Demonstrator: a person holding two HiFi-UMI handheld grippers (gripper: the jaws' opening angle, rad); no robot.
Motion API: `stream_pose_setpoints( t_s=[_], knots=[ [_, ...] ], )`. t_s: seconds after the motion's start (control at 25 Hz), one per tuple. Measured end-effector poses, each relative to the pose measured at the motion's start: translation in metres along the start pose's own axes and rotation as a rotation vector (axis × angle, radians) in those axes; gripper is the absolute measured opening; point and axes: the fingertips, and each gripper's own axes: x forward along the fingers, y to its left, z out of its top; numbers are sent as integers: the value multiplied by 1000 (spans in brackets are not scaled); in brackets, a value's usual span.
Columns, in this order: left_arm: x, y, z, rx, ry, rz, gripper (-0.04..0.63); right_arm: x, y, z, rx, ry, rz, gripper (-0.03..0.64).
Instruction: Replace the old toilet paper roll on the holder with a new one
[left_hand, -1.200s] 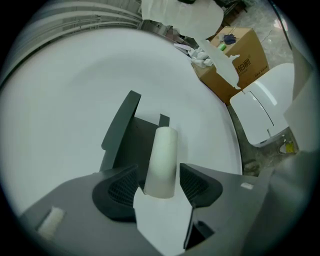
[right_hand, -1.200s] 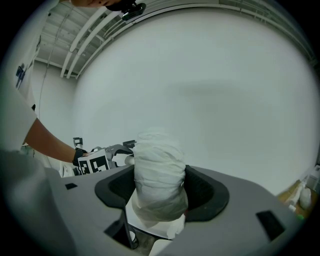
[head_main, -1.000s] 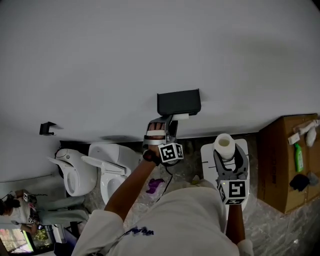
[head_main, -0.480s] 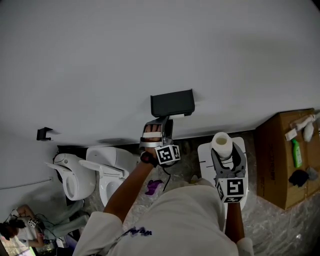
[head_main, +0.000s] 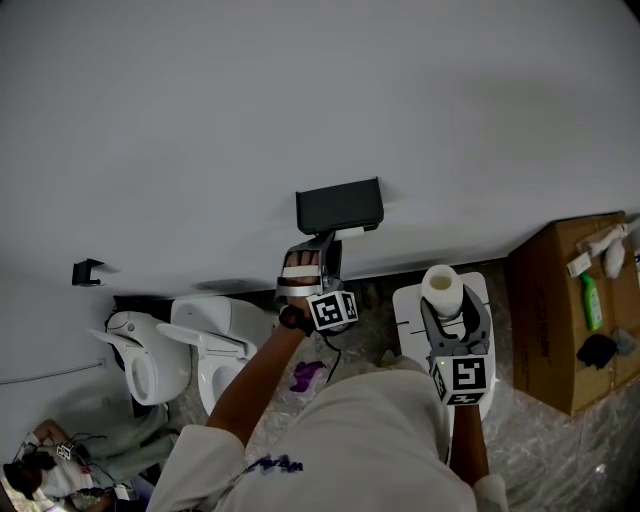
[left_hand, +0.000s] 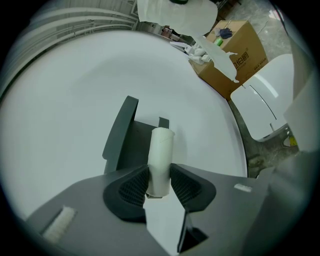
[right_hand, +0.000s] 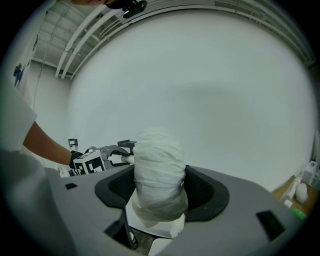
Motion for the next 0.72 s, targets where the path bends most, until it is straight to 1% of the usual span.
stream_pose_setpoints(
  t_s=[0.72],
  knots=[
    [-2,-2,22,-8,-36,1,149,-10,-7,-3,3,7,-21,298]
  ],
)
